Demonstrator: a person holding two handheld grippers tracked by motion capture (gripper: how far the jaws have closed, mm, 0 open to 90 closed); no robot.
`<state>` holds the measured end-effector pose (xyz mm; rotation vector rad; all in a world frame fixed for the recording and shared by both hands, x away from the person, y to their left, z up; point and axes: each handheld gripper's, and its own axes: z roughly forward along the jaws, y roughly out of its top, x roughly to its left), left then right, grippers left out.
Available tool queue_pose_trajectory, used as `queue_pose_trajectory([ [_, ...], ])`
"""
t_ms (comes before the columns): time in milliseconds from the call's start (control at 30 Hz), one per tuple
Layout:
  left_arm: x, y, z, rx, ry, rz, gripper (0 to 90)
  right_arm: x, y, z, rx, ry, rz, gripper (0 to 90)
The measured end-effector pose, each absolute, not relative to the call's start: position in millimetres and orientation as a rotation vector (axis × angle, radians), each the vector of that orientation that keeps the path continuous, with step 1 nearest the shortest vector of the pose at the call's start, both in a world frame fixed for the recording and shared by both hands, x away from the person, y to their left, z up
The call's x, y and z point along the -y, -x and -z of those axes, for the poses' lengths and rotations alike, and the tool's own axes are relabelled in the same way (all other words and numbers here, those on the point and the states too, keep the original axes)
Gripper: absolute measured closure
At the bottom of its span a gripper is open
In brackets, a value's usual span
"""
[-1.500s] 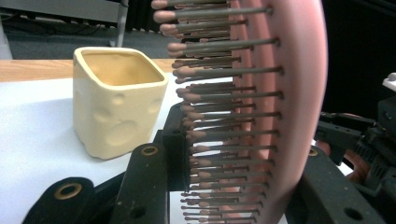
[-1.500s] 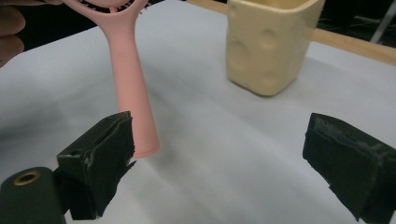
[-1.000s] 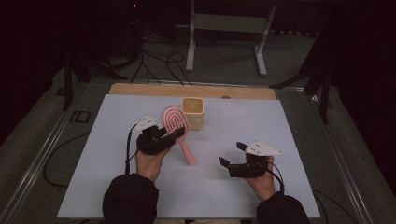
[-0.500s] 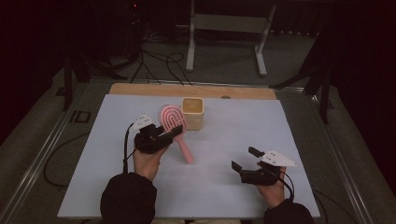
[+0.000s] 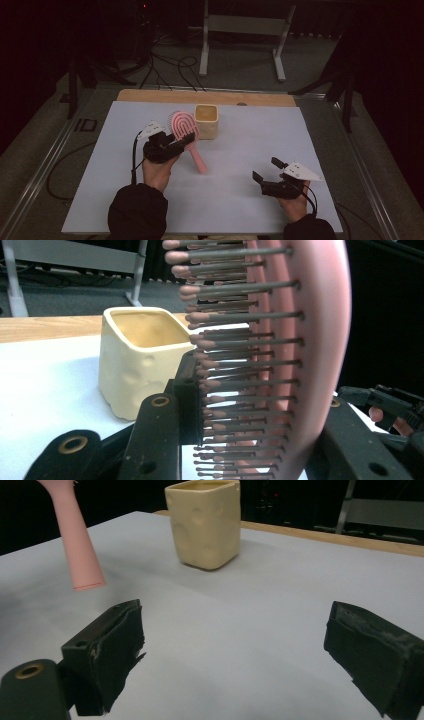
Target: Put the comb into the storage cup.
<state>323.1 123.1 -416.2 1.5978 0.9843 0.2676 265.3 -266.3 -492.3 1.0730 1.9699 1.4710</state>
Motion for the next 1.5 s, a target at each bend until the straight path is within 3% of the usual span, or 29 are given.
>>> queue_pose_trajectory([
  [1500, -132.2, -336.3, 398.5, -0.989, -1.569, -0.321, 64.9, 263.5, -266.8, 497.2, -1.984, -1.064, -1.467, 8.8],
])
